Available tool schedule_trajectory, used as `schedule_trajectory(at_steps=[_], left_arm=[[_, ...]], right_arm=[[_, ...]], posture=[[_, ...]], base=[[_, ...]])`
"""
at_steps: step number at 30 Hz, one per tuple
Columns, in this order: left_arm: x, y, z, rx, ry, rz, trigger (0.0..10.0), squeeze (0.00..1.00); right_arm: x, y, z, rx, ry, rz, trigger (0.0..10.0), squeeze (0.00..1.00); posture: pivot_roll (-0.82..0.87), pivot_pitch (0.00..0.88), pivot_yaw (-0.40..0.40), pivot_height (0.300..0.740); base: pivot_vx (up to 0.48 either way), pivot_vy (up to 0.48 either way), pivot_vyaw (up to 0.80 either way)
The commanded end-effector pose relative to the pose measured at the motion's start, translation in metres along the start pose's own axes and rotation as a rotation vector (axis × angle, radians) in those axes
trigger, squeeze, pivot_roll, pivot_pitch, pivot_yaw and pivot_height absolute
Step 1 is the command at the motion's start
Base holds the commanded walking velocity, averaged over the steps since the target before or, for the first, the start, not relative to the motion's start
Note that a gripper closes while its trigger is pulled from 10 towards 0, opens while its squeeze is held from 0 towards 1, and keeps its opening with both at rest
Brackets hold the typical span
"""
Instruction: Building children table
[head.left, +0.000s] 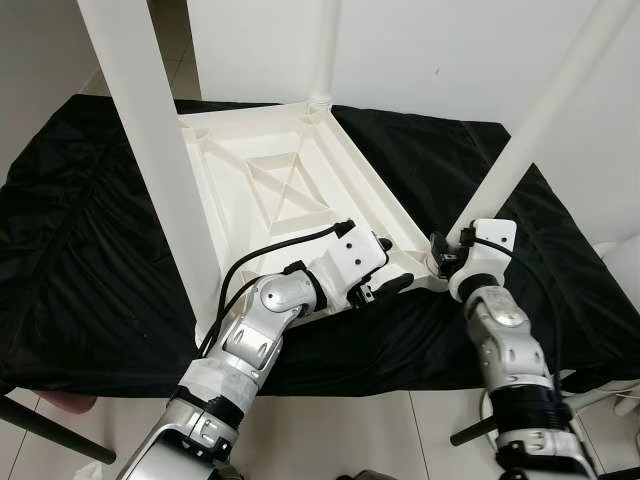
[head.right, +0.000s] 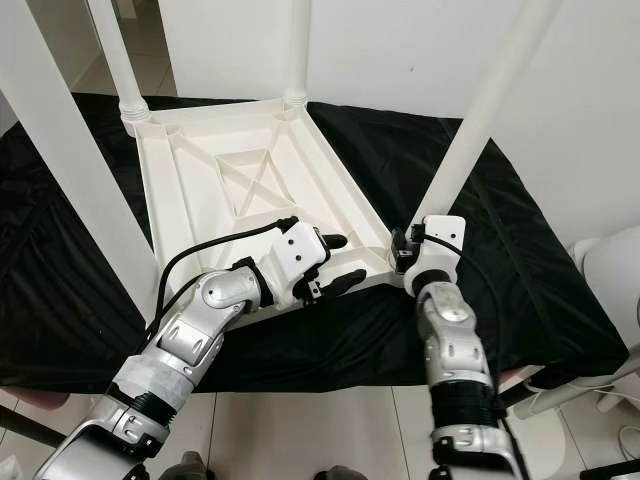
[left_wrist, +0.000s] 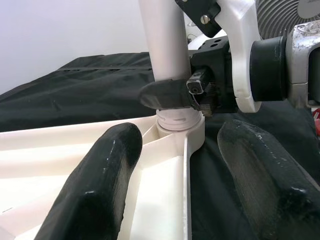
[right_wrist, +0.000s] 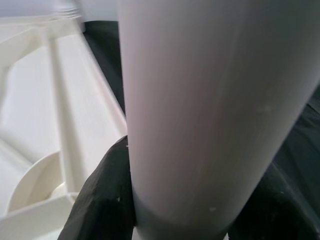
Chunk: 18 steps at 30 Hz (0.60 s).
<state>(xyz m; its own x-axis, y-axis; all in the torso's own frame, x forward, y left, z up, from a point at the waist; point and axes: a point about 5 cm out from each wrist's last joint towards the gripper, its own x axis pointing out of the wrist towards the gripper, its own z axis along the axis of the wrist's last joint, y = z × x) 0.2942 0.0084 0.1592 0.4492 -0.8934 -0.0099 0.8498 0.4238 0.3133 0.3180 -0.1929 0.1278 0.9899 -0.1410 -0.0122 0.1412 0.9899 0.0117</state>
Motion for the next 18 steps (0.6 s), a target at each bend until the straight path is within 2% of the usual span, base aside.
schedule_trajectory(at_steps=[1,3,4,5,7,9,11,13,14,18], left_arm=[[0.001,0.000,0.001,-0.002,-0.001,0.019,10.0,0.00],[0.002,0.000,0.001,-0.001,0.002,0.017,10.0,0.00],[0.002,0.000,0.001,-0.001,0.002,0.017,10.0,0.00],[0.002,-0.001,0.001,0.000,0.003,0.016,10.0,0.00],[0.002,-0.001,0.001,0.000,0.003,0.016,10.0,0.00],[0.002,-0.001,0.000,0.000,0.005,0.014,10.0,0.00],[0.002,-0.001,0.000,0.000,0.005,0.014,10.0,0.00],[0.001,-0.001,0.000,0.005,0.010,0.010,10.0,0.00],[0.001,0.000,0.000,0.008,0.011,0.010,10.0,0.00],[0.001,0.000,-0.001,0.010,0.012,0.010,10.0,0.00]], right_arm=[[-0.003,-0.013,-0.007,-0.004,0.038,-0.092,10.0,0.00],[-0.007,-0.001,-0.008,0.020,0.045,-0.209,10.0,0.00],[-0.007,-0.001,-0.008,0.020,0.045,-0.209,10.0,0.00],[-0.007,0.011,-0.008,0.046,0.050,-0.228,10.0,0.00],[-0.007,0.011,-0.008,0.046,0.050,-0.228,10.0,0.00],[-0.005,0.027,-0.003,0.070,0.036,-0.190,10.0,0.00],[-0.005,0.027,-0.003,0.070,0.036,-0.190,10.0,0.00],[-0.003,0.027,-0.001,0.058,0.038,-0.139,10.0,0.00],[-0.004,0.027,-0.001,0.057,0.036,-0.128,10.0,0.18],[-0.004,0.026,-0.001,0.057,0.033,-0.122,10.0,0.18]], posture=[[0.02,0.000,-0.059,0.740],[0.02,0.000,-0.056,0.740],[0.02,0.000,-0.056,0.740],[0.02,0.000,-0.056,0.740],[0.02,0.000,-0.056,0.740],[0.02,0.000,-0.052,0.740],[0.02,0.000,-0.052,0.740],[0.02,0.000,-0.052,0.740],[0.03,0.000,-0.053,0.740],[0.03,0.000,-0.053,0.740]], base=[[0.000,0.000,0.00],[0.000,0.000,0.00],[0.000,0.000,0.00],[0.000,0.000,0.00],[0.000,0.000,0.00],[0.000,0.000,0.00],[0.000,0.000,0.00],[0.000,0.000,0.00],[0.000,0.000,0.00],[0.000,0.000,0.00]])
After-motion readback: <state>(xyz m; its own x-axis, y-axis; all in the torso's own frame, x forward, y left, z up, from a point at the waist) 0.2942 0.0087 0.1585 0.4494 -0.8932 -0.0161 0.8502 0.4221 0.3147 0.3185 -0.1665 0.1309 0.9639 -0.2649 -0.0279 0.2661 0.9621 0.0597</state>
